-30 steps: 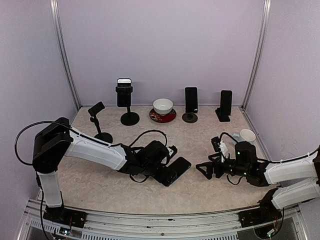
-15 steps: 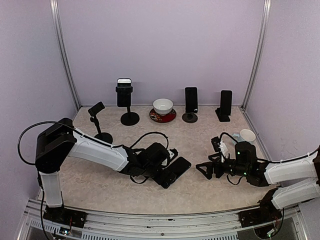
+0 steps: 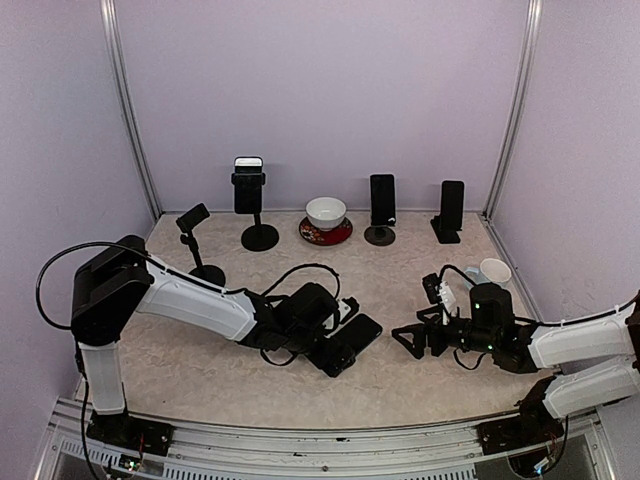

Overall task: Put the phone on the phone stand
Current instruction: Pick up the phone from the center of the board.

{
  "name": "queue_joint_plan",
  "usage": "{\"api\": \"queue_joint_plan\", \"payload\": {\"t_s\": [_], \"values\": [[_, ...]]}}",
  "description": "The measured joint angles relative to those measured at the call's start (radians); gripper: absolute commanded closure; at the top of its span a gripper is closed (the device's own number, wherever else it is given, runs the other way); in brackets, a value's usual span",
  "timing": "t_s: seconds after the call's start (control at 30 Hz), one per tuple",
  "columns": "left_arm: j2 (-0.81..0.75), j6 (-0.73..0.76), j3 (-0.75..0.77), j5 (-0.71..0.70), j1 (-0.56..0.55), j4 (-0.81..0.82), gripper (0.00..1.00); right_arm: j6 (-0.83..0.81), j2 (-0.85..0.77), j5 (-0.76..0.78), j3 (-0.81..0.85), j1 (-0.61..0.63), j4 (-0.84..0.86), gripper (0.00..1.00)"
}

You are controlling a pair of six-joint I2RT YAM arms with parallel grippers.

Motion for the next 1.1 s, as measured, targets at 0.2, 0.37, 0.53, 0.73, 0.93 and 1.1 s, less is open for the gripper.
{"api": "queue_joint_plan", "payload": {"t_s": [0.2, 0.37, 0.53, 0.73, 0.93, 1.1], "values": [[0.0, -0.002, 0.0, 0.027, 0.007, 0.006, 0.01, 0.0, 0.0, 0.0, 0.0, 0.0, -0.001, 0.0], [0.001, -0.002, 0.0, 0.019, 0.007, 0.006, 0.01, 0.0, 0.0, 0.0, 0.0, 0.0, -0.001, 0.0], [0.006, -0.002, 0.005, 0.012, 0.005, 0.004, 0.01, 0.0, 0.004, -0.001, 0.0, 0.0, -0.001, 0.0], [0.021, 0.002, 0.023, -0.024, -0.007, -0.002, 0.01, 0.0, 0.01, -0.001, 0.002, 0.0, -0.005, 0.0], [0.027, 0.002, 0.029, -0.061, -0.014, -0.013, 0.01, 0.0, 0.01, -0.001, 0.002, 0.0, -0.005, 0.0], [0.037, 0.003, 0.045, -0.107, -0.029, -0.04, 0.01, 0.0, 0.011, -0.001, 0.002, 0.0, -0.005, 0.0]]}}
